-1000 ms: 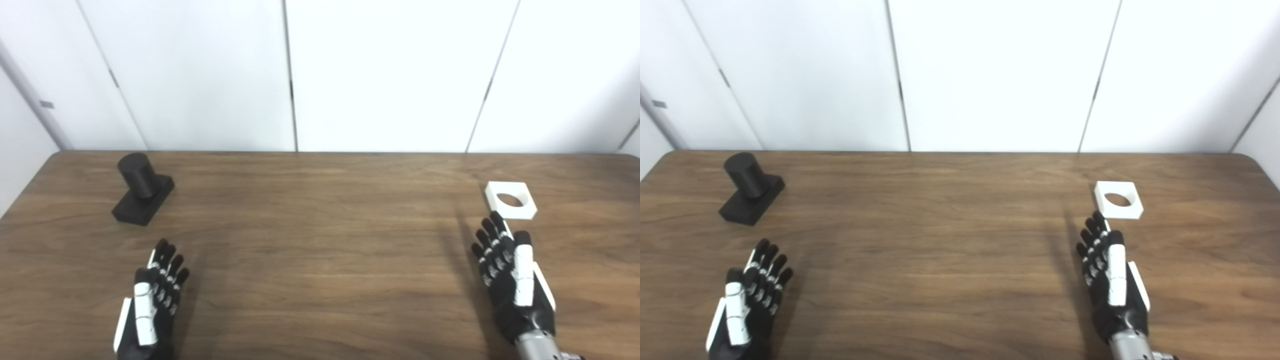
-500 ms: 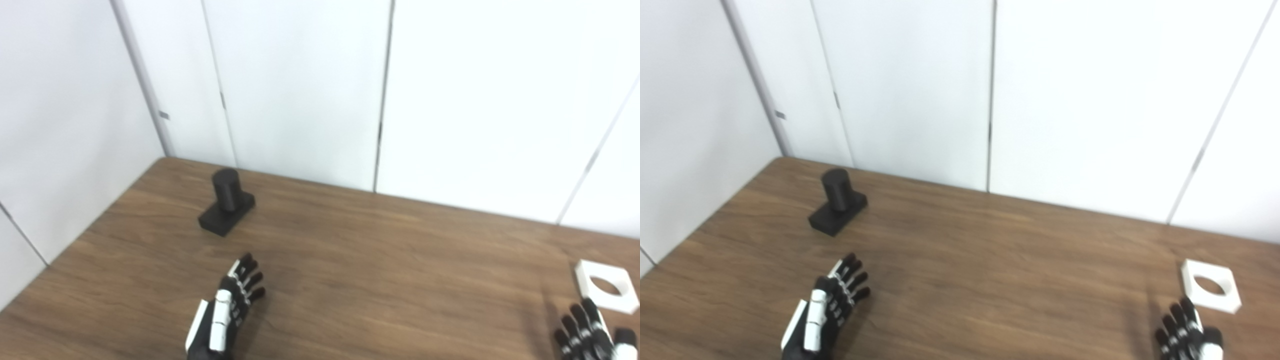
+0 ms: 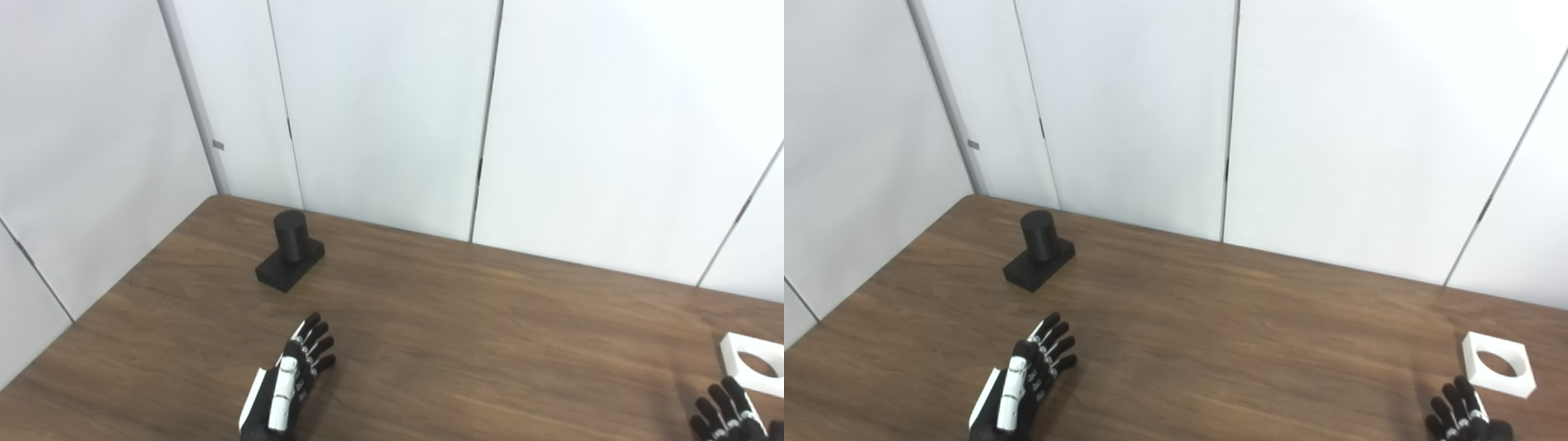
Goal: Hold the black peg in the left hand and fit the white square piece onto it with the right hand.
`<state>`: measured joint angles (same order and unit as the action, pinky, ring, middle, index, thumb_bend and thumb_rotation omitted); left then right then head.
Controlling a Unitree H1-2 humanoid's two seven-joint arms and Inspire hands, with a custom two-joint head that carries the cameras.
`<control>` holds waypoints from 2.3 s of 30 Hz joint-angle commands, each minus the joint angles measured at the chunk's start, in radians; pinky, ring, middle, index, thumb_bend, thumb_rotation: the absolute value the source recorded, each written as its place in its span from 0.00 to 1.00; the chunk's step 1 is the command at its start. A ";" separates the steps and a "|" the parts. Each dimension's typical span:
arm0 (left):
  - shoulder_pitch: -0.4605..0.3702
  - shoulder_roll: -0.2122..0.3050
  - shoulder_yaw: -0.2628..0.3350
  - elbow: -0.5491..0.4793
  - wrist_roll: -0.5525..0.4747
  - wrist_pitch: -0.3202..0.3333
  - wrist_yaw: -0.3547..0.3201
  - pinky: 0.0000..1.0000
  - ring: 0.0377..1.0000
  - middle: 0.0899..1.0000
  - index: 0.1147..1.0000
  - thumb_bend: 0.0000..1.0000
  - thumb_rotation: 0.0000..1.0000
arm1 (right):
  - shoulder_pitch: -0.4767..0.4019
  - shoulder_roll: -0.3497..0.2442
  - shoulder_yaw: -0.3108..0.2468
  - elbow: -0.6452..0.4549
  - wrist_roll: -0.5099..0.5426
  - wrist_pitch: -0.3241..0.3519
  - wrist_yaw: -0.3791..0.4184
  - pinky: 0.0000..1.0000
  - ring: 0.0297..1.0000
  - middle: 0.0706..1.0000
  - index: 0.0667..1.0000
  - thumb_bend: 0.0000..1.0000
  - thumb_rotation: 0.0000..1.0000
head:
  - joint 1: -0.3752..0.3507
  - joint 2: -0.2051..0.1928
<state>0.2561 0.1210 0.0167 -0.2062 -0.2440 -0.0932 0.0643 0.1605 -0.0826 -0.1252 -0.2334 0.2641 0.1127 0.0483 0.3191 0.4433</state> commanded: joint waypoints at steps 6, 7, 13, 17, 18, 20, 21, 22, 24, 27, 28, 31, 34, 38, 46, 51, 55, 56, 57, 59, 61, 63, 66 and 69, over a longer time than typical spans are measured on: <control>0.013 -0.092 -0.022 0.048 0.020 -0.011 0.008 0.87 0.91 0.94 0.95 0.56 0.88 | 0.057 0.006 -0.004 -0.028 -0.003 0.011 -0.005 0.97 0.91 0.92 0.91 0.73 1.00 | 0.010 -0.002; 0.013 -0.092 -0.024 0.048 0.025 -0.013 0.008 0.86 0.91 0.94 0.95 0.55 0.86 | 0.057 0.005 -0.005 -0.028 -0.002 0.012 -0.003 0.97 0.91 0.92 0.90 0.73 1.00 | 0.009 -0.001; 0.009 -0.096 -0.027 0.048 0.040 -0.014 0.022 0.87 0.90 0.93 0.94 0.55 0.74 | 0.056 0.003 -0.009 -0.025 0.003 0.004 0.003 0.96 0.91 0.93 0.90 0.77 1.00 | 0.013 -0.004; 0.014 -0.096 -0.019 0.018 0.054 0.007 0.048 0.85 0.89 0.91 0.92 0.59 0.67 | 0.059 0.003 -0.009 -0.029 0.001 0.010 0.001 0.95 0.90 0.91 0.88 0.79 1.00 | 0.020 -0.008; 0.017 -0.094 -0.014 -0.003 0.040 0.020 0.051 0.84 0.89 0.90 0.91 0.62 0.62 | 0.061 -0.001 -0.007 -0.031 -0.002 0.010 0.004 0.95 0.89 0.91 0.89 0.80 1.00 | 0.022 -0.007; 0.018 -0.086 -0.006 -0.046 0.021 0.045 0.057 0.83 0.88 0.90 0.91 0.65 0.58 | 0.063 -0.007 -0.005 -0.031 -0.004 0.008 0.010 0.95 0.89 0.91 0.89 0.81 1.00 | 0.025 -0.005; 0.016 -0.079 0.001 -0.074 0.008 0.057 0.060 0.85 0.89 0.90 0.91 0.68 0.55 | 0.063 -0.008 -0.005 -0.031 -0.002 0.010 0.012 0.96 0.89 0.91 0.89 0.82 1.00 | 0.026 -0.004; 0.014 -0.074 0.005 -0.093 -0.001 0.068 0.063 0.86 0.89 0.91 0.91 0.69 0.53 | 0.064 -0.009 -0.006 -0.032 -0.001 0.011 0.013 0.96 0.89 0.91 0.89 0.82 1.00 | 0.027 -0.004; 0.000 -0.058 0.024 -0.147 -0.010 0.103 0.077 0.88 0.90 0.91 0.91 0.69 0.50 | 0.063 -0.010 -0.006 -0.034 0.001 0.014 0.014 0.97 0.90 0.92 0.89 0.83 1.00 | 0.027 -0.004; -0.047 0.014 0.055 -0.226 0.048 0.209 0.090 0.89 0.93 0.93 0.95 0.60 0.45 | 0.061 -0.009 -0.008 -0.028 0.009 0.012 0.020 0.94 0.91 0.92 0.89 0.84 0.98 | 0.020 -0.006; -0.063 0.037 0.067 -0.245 0.054 0.250 0.087 0.92 0.95 0.95 0.98 0.60 0.41 | 0.060 -0.008 -0.009 -0.025 0.012 0.013 0.021 0.92 0.91 0.93 0.89 0.86 0.97 | 0.019 -0.005; -0.115 0.113 0.100 -0.293 0.131 0.399 0.078 0.98 0.99 0.98 1.00 0.64 0.41 | 0.060 -0.005 -0.008 -0.025 0.010 0.013 0.021 0.87 0.91 0.92 0.88 0.88 0.96 | 0.017 -0.006; -0.159 0.192 0.089 -0.318 0.313 0.515 0.074 1.00 1.00 0.99 1.00 0.70 0.51 | 0.061 -0.005 -0.004 -0.028 -0.009 0.016 0.016 0.88 0.90 0.92 0.88 0.88 0.97 | 0.010 -0.015; -0.201 0.213 0.088 -0.306 0.460 0.562 0.061 0.99 1.00 1.00 1.00 0.70 0.56 | 0.062 -0.018 0.011 -0.036 -0.057 0.040 0.009 0.92 0.90 0.90 0.89 0.92 0.94 | 0.000 -0.016; -0.268 0.149 0.130 -0.203 0.835 0.563 -0.009 0.93 0.99 0.98 0.98 0.80 0.64 | 0.065 -0.019 0.020 -0.051 -0.090 0.056 0.010 0.99 0.94 0.92 0.90 0.89 0.93 | -0.009 -0.009; -0.310 0.187 0.104 -0.101 1.030 0.562 0.036 1.00 0.98 0.96 0.95 0.87 0.66 | 0.069 -0.021 0.029 -0.049 -0.155 0.044 0.001 1.00 0.95 0.91 0.90 0.89 0.92 | -0.011 -0.005; -0.347 0.217 0.093 -0.012 1.145 0.562 0.022 0.99 0.97 0.96 0.94 0.90 0.68 | 0.069 -0.022 0.029 -0.040 -0.162 0.032 0.011 1.00 0.95 0.92 0.92 0.84 0.91 | -0.011 -0.005; -0.356 0.221 0.094 0.005 1.167 0.563 0.012 0.99 0.98 0.96 0.94 0.91 0.69 | 0.070 -0.023 0.031 -0.041 -0.168 0.030 0.011 1.00 0.95 0.92 0.92 0.83 0.92 | -0.011 -0.005; -0.364 0.223 0.095 0.019 1.184 0.563 0.005 0.99 0.98 0.96 0.93 0.92 0.70 | 0.072 -0.023 0.033 -0.043 -0.173 0.030 0.013 1.00 0.95 0.91 0.92 0.82 0.92 | -0.011 -0.004; -0.376 0.224 0.100 0.036 1.210 0.563 -0.007 0.99 0.98 0.96 0.93 0.92 0.70 | 0.074 -0.025 0.034 -0.044 -0.172 0.024 0.019 1.00 0.95 0.91 0.93 0.80 0.93 | -0.012 -0.003; -0.388 0.224 0.104 0.052 1.231 0.563 -0.015 0.99 0.98 0.96 0.92 0.92 0.70 | 0.077 -0.024 0.032 -0.042 -0.161 0.018 0.027 1.00 0.96 0.92 0.93 0.78 0.92 | -0.012 -0.002; -0.406 0.228 0.103 0.084 1.246 0.563 -0.009 0.99 0.97 0.95 0.92 0.92 0.70 | 0.080 -0.023 0.033 -0.045 -0.161 0.018 0.029 1.00 0.96 0.92 0.93 0.78 0.92 | -0.014 0.000; -0.431 0.236 0.101 0.125 1.252 0.562 0.000 1.00 0.97 0.95 0.90 0.92 0.70 | 0.084 -0.022 0.034 -0.049 -0.166 0.016 0.031 1.00 0.96 0.91 0.94 0.79 0.92 | -0.014 0.003; -0.460 0.237 0.102 0.167 1.257 0.562 0.005 1.00 0.97 0.94 0.89 0.93 0.71 | 0.086 -0.020 0.034 -0.053 -0.167 0.019 0.031 1.00 0.96 0.92 0.94 0.78 0.93 | -0.014 0.004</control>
<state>-0.1512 0.3270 0.1124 -0.0407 0.9841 0.4731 0.0387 0.1724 -0.0954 -0.1032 -0.2693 0.0980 0.1359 0.0674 0.3052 0.4464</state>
